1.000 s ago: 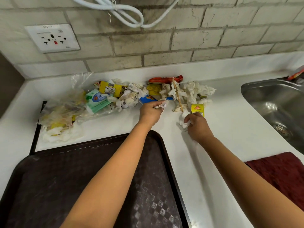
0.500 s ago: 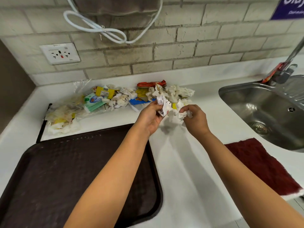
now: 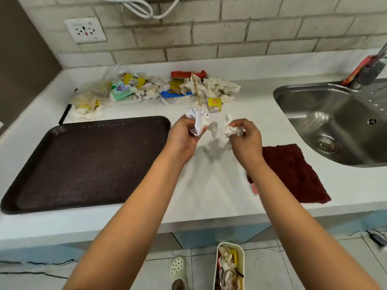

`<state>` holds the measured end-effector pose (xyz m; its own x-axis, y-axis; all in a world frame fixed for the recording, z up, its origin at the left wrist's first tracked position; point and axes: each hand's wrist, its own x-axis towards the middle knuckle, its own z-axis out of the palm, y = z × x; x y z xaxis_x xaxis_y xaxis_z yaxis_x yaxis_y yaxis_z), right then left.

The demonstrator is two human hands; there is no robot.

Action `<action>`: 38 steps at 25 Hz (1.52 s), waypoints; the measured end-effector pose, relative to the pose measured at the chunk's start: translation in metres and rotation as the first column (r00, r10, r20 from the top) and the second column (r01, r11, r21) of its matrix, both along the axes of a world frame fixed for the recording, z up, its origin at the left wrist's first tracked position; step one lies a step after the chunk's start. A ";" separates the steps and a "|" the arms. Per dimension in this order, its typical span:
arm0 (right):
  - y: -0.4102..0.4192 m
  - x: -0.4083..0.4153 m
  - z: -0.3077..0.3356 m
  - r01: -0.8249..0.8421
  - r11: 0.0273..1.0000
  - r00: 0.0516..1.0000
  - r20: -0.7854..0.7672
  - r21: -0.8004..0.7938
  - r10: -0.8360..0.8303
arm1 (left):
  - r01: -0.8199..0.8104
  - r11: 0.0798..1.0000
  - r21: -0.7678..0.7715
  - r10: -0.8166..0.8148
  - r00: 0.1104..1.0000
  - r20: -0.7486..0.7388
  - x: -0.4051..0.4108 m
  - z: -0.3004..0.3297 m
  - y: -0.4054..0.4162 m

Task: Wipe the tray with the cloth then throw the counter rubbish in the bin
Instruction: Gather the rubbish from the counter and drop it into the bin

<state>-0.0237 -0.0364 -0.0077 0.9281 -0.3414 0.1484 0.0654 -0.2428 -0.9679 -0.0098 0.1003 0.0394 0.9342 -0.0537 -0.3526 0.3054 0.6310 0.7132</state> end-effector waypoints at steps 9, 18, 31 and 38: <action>-0.009 -0.102 -0.033 0.029 0.999 0.975 0.218 0.029 -0.034 | 0.033 0.999 0.043 -0.031 0.999 -0.042 -0.130 -0.026 -0.018; -0.030 -0.209 -0.135 0.393 0.918 0.880 0.267 0.057 -0.393 | 0.435 0.900 0.038 -0.383 0.828 -0.411 -0.211 -0.126 -0.030; -0.041 -0.279 -0.361 0.717 0.659 0.625 -0.627 0.225 -0.466 | 0.515 0.856 0.052 -0.295 0.569 -0.768 -0.222 -0.349 -0.053; -0.052 -0.296 -0.472 0.811 0.508 0.483 -0.822 0.290 -0.302 | 0.620 0.781 0.082 -0.322 0.511 -0.797 -0.197 -0.462 -0.082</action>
<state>-0.3200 -0.0888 -0.4797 0.2199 -0.5730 -0.7895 -0.4849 0.6380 -0.5982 -0.2072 0.0182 -0.4229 0.2341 -0.1535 -0.9600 0.9719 0.0122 0.2351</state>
